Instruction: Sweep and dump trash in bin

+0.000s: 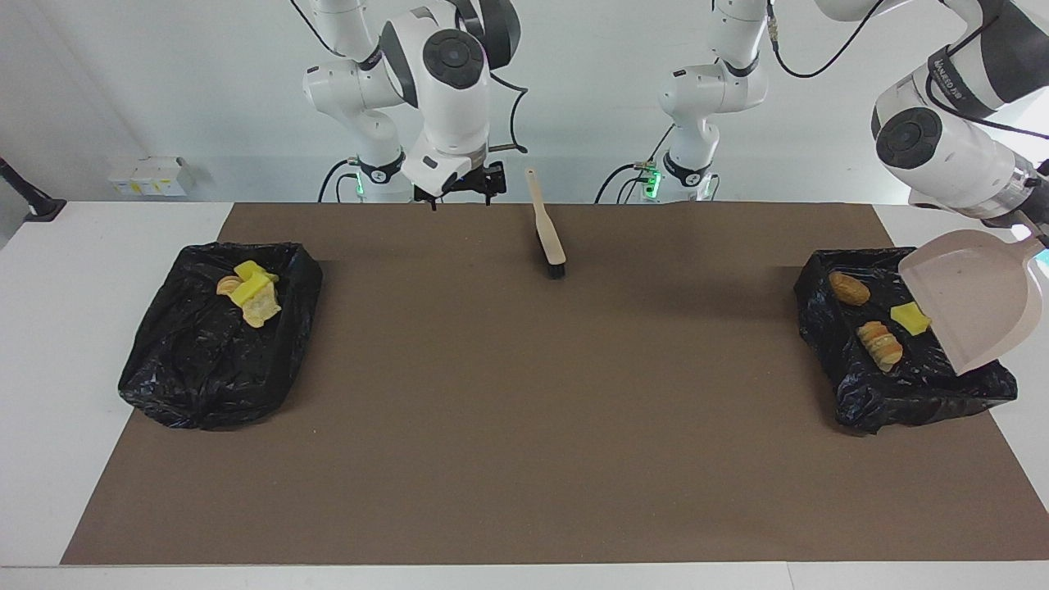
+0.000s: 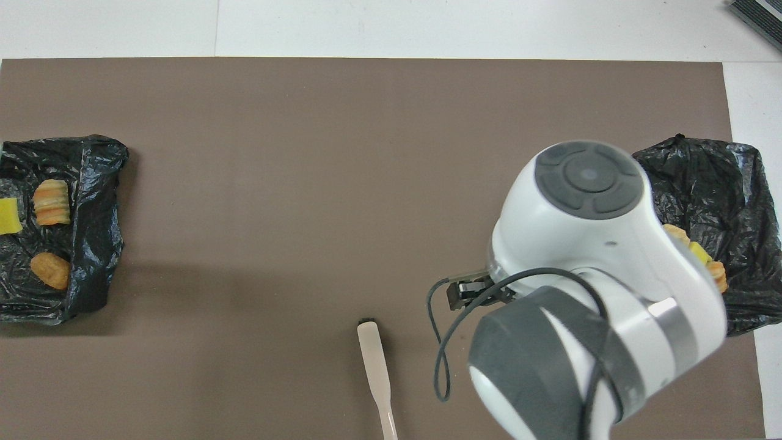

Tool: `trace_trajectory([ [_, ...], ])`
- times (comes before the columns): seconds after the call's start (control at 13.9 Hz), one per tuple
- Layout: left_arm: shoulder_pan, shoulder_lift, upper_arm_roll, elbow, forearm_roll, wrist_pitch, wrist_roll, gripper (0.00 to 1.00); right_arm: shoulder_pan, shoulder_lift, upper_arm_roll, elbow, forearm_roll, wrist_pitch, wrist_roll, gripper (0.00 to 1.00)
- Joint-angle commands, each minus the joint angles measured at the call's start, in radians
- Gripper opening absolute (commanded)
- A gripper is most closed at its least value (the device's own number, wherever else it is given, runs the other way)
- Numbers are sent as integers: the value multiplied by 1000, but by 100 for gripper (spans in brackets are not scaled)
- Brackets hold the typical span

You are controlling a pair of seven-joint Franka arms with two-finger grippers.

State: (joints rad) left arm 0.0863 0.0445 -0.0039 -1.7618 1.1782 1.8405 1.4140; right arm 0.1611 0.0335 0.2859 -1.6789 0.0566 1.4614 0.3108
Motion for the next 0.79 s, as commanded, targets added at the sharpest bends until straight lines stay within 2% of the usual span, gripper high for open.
trace_trajectory([
  [0.0,-20,-18,1,60,-1,-17,112,0,-104,-1,10,54,-12,-16,-137,100],
  [0.22,-24,-35,-11,47,-92,-24,100,0,-188,2,12,100,-70,-16,-300,100],
  [0.43,-28,-37,-11,47,-98,-38,98,0,-228,2,10,137,-127,-4,-326,100],
  [0.5,-33,-38,-16,47,-148,-65,97,0,-251,3,12,146,-127,-4,-329,100],
  [0.65,-31,-58,-13,55,-462,-99,41,0,-264,2,1,149,-135,-4,-320,100],
  [0.72,-31,-78,-14,47,-556,-101,11,0,-265,3,-4,151,-147,-4,-317,100],
])
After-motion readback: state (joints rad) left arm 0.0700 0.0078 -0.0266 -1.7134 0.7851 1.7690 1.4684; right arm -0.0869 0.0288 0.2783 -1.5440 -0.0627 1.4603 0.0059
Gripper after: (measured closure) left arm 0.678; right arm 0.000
